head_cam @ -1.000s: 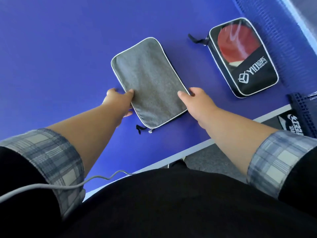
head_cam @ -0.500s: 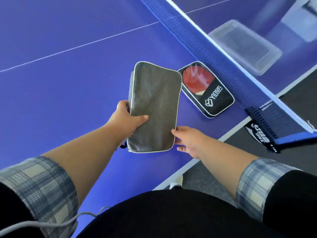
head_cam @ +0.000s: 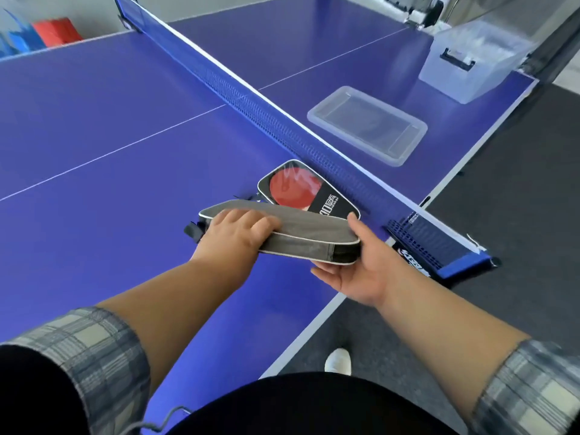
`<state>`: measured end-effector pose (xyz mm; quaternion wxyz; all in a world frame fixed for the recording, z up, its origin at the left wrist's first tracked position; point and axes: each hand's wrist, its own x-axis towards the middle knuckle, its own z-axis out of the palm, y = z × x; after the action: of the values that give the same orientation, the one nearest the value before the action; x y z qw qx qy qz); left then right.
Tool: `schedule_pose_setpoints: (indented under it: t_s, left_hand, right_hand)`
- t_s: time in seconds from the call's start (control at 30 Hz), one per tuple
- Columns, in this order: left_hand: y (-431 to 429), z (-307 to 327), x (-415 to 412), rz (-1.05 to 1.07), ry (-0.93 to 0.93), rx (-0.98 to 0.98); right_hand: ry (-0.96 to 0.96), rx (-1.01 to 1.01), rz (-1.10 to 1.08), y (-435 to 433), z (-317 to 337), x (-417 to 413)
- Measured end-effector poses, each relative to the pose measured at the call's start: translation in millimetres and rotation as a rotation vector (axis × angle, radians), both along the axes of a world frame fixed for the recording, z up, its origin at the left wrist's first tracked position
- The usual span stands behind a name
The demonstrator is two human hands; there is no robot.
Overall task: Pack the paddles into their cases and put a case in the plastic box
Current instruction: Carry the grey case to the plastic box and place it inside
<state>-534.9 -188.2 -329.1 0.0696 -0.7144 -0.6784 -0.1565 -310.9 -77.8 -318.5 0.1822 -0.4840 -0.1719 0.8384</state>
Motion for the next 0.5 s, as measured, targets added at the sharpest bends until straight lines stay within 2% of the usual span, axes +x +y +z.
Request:
schedule_pose_setpoints:
  t_s: [0.13,0.23,0.3,0.43,0.5]
  left_hand:
    - [35.9,-10.5,5.8,0.054,0.043,0.016]
    - [62.8,-19.2,10.7,0.302,-0.016,-0.039]
    - [78.8,-25.2,11.5,0.475,-0.078,-0.171]
    - [114.8,-43.4,11.0,0.775,-0.338,-0.332]
    - [133.6,-54.7,4.4,0.843,-0.510,-0.372]
  right_hand:
    - [0.015,-0.093,0.018,33.8,-12.5,8.4]
    - [0.113,-0.149,0.019,57.0,-26.6,12.7]
    - [0.158,-0.157,0.031,69.1,-34.0,12.4]
    - [0.225,-0.202,0.033,93.1,-52.5,4.5]
    - [0.243,-0.212,0.011,102.2,-65.0,-3.3]
